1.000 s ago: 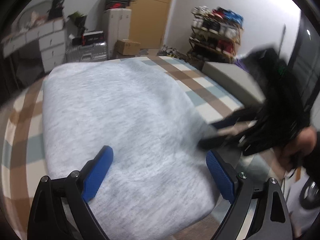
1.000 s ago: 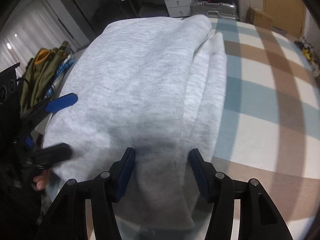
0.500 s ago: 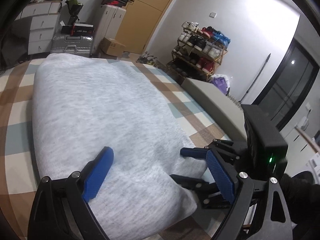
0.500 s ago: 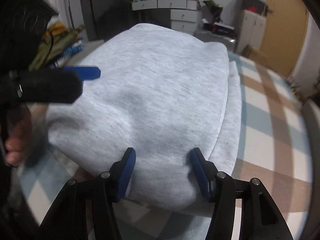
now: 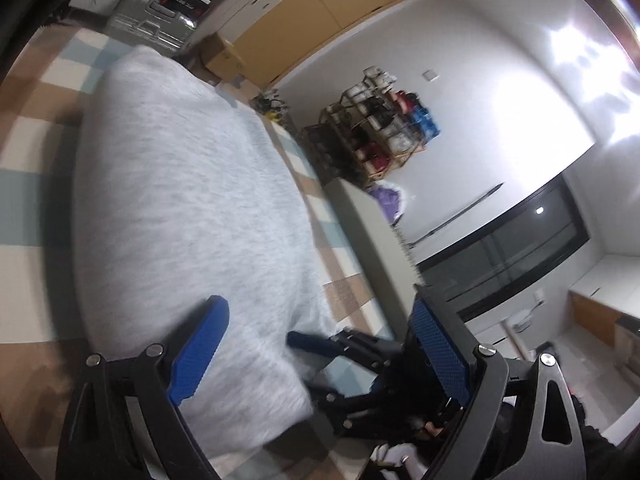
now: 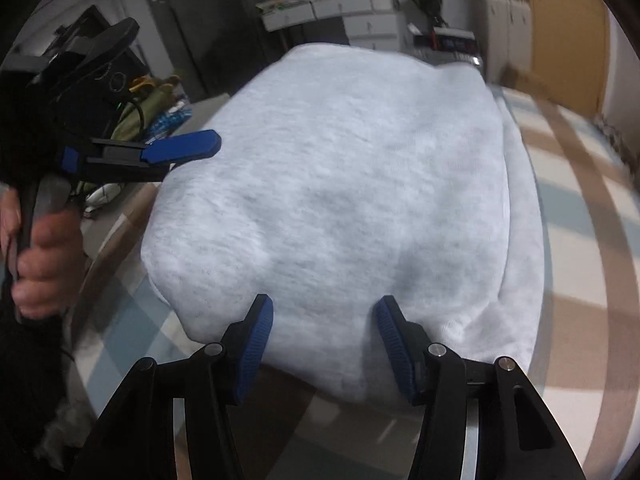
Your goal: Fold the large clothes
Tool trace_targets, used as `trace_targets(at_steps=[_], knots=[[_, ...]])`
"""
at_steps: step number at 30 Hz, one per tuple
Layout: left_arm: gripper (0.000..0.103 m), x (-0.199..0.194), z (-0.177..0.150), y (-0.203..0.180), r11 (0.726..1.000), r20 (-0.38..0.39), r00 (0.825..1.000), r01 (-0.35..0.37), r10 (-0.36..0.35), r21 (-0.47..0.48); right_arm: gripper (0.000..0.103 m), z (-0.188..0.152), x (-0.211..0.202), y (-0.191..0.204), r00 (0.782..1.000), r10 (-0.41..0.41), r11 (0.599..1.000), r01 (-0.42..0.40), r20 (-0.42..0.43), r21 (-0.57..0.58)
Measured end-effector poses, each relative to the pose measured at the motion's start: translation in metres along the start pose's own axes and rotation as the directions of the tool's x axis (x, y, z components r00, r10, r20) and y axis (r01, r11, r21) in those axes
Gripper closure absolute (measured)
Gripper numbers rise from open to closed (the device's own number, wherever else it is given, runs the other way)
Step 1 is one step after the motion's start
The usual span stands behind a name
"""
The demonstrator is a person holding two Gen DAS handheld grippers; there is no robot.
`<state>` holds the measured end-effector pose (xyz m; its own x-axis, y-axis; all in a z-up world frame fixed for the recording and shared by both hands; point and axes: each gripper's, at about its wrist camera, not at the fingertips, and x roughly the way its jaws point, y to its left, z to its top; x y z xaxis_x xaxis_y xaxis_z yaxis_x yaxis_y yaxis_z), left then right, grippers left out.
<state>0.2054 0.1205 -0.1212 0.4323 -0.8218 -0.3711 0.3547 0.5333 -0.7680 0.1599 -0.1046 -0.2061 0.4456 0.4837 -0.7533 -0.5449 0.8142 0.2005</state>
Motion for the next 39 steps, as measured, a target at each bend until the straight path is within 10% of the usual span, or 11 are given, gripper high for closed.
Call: trace_targets(at_steps=[5, 11, 19, 31, 39], knots=[[0.013, -0.027, 0.005, -0.012, 0.957, 0.045, 0.959, -0.283, 0.281, 0.055, 0.05, 0.014, -0.025, -0.011, 0.999, 0.053, 0.998, -0.053, 0.001, 0.022], [0.013, -0.004, 0.017, 0.024, 0.871, -0.095, 0.869, -0.49, 0.485, -0.03, 0.019, 0.063, -0.056, -0.084, 0.988, 0.018, 0.976, -0.05, 0.151, 0.212], [0.013, 0.021, 0.022, 0.048, 0.931, -0.232, 0.919, -0.349, 0.318, -0.109, 0.038, 0.085, 0.024, -0.157, 0.958, 0.274, 0.855, -0.202, -0.084, 0.477], [0.013, 0.024, 0.024, 0.016, 0.908, -0.237, 0.885, -0.418, 0.401, -0.025, 0.037, 0.057, 0.013, -0.131, 0.94, 0.323, 0.892, -0.265, -0.108, 0.365], [0.013, 0.009, 0.006, 0.03, 0.937, -0.316, 0.893, -0.348, 0.32, -0.035, 0.034, 0.014, -0.023, -0.149, 0.933, 0.346, 0.862, -0.277, -0.096, 0.424]])
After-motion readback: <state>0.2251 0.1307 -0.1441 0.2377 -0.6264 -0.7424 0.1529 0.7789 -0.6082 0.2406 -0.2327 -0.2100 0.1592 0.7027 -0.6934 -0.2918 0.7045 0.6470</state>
